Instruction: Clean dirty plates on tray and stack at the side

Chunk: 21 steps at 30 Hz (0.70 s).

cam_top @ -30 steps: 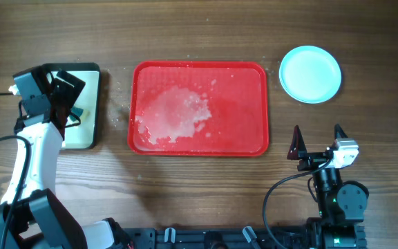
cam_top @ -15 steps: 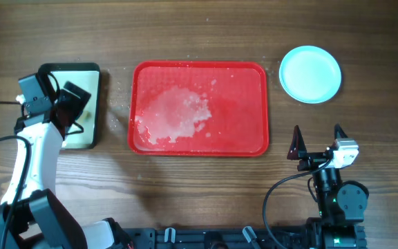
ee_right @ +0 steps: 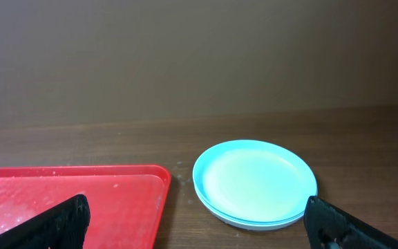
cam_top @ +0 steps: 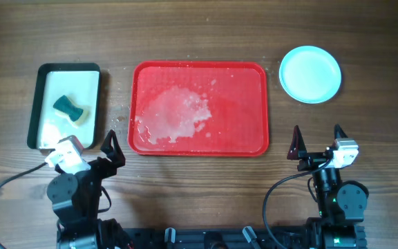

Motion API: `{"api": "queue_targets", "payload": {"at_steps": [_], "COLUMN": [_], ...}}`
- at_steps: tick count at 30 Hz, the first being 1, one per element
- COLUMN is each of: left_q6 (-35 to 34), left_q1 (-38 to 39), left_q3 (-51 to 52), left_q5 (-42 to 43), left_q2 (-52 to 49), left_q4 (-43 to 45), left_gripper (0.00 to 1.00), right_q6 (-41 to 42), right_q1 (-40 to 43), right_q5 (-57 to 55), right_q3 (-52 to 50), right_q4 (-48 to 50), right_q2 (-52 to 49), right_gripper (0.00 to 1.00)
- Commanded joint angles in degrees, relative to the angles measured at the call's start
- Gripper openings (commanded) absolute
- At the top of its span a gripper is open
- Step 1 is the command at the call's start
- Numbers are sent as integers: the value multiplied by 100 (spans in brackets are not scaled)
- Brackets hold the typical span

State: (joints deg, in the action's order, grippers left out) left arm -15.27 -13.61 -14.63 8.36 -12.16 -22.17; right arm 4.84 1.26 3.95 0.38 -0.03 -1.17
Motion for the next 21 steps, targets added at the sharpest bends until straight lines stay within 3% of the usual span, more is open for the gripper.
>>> {"api": "queue_targets", "payload": {"at_steps": [1, 6, 13, 16, 21], "left_q6": [140, 199, 955, 1875, 1952], "left_q1": [319, 662, 767, 855, 863], "left_q3": [496, 1250, 1432, 1432, 1432], "left_q5": [101, -197, 125, 166, 105], "left_q2": [461, 1021, 1200, 1200, 1200], "left_q4": [584, 1473, 2579, 2000, 1851], "left_gripper": [100, 100, 100, 100, 100], "right_q6": [-35, -33, -35, -35, -33], "right_q1": [26, 26, 26, 26, 26], "right_q5": [-101, -101, -101, -101, -101], "right_q3": [-9, -9, -9, -9, -9], "right_q4": [11, 11, 9, 9, 9], "right_q2": [24, 24, 24, 24, 24], "right_gripper": [100, 100, 100, 100, 100]}}
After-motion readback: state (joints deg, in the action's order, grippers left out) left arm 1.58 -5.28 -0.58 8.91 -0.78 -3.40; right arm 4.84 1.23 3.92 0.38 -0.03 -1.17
